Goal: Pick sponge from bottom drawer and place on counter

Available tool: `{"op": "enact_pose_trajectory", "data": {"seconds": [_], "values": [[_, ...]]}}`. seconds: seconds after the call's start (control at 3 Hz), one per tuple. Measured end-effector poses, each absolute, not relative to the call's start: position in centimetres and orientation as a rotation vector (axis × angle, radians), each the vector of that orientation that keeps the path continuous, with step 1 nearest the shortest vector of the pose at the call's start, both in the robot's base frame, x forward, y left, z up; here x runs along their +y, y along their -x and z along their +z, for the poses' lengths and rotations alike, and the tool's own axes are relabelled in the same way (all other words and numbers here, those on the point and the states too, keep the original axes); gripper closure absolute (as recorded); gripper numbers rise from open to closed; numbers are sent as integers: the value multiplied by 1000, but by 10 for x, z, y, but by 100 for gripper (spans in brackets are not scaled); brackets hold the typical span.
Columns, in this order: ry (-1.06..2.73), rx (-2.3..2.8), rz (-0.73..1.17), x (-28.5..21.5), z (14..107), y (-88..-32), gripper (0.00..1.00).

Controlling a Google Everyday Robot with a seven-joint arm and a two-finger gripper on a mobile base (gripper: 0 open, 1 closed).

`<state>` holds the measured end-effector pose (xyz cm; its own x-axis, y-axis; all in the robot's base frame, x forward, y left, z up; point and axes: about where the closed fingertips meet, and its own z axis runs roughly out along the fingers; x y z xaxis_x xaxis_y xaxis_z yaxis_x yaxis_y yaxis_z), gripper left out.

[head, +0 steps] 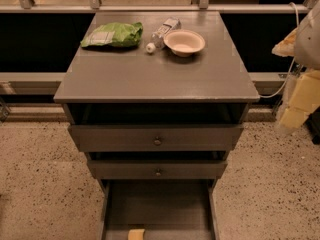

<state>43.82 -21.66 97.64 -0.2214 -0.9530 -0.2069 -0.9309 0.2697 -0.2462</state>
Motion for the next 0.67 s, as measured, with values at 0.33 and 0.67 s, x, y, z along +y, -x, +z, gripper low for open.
{"op": "enact_pose_trajectory", "data": {"seconds": [0.33, 0.67], "values": [[1743, 2219, -100, -214, 975, -439, 0], [1901, 2108, -110, -194, 966, -442, 0]]}}
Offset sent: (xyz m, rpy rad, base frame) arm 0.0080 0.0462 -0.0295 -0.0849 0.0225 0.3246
